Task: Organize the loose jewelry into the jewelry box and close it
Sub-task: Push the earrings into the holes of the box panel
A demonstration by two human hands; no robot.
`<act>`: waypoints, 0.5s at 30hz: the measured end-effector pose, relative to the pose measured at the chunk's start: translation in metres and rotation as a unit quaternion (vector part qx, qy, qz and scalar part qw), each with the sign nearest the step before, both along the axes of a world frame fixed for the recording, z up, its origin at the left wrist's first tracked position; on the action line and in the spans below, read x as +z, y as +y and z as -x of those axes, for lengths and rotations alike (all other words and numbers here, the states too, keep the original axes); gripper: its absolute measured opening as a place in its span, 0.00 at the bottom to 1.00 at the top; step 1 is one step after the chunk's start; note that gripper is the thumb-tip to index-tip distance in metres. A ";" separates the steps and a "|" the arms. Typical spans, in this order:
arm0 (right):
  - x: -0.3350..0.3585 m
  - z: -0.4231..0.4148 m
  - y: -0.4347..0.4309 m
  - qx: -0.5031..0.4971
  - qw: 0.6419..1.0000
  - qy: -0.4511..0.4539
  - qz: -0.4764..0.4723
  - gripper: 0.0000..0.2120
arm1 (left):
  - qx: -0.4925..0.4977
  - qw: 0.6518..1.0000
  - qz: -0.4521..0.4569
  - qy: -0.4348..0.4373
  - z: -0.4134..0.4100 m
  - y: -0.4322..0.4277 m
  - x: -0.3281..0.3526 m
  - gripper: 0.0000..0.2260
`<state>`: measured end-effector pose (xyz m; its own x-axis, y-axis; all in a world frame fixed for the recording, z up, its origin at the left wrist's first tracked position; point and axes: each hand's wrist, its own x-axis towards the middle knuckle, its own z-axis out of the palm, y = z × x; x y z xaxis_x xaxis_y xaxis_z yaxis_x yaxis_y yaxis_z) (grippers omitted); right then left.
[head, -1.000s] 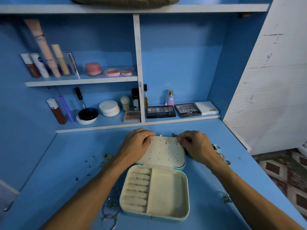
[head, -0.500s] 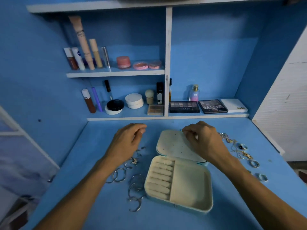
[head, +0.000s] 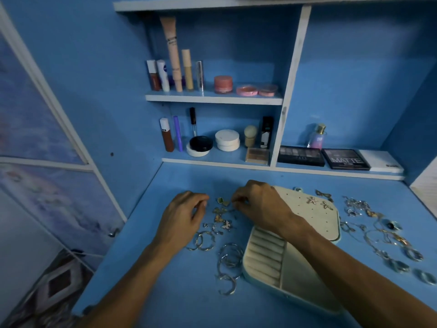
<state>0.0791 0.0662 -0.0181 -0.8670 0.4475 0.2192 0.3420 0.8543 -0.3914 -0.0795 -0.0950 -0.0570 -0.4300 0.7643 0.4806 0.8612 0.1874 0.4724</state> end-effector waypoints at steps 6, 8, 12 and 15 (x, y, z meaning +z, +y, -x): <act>0.003 0.031 -0.004 -0.025 0.999 -0.032 0.008 0.13 | 0.021 1.000 -0.017 -0.007 0.002 0.001 -0.005 0.09; 0.001 0.039 -0.004 -0.025 0.998 -0.057 0.006 0.14 | 0.026 0.999 -0.019 -0.010 0.002 0.000 -0.006 0.09; -0.002 0.044 -0.004 -0.020 0.997 -0.073 0.012 0.10 | 0.032 0.999 -0.025 -0.019 0.003 0.000 -0.006 0.07; -0.002 0.045 -0.004 -0.018 0.997 -0.070 0.016 0.08 | 0.036 0.999 -0.023 -0.034 0.004 0.000 -0.006 0.07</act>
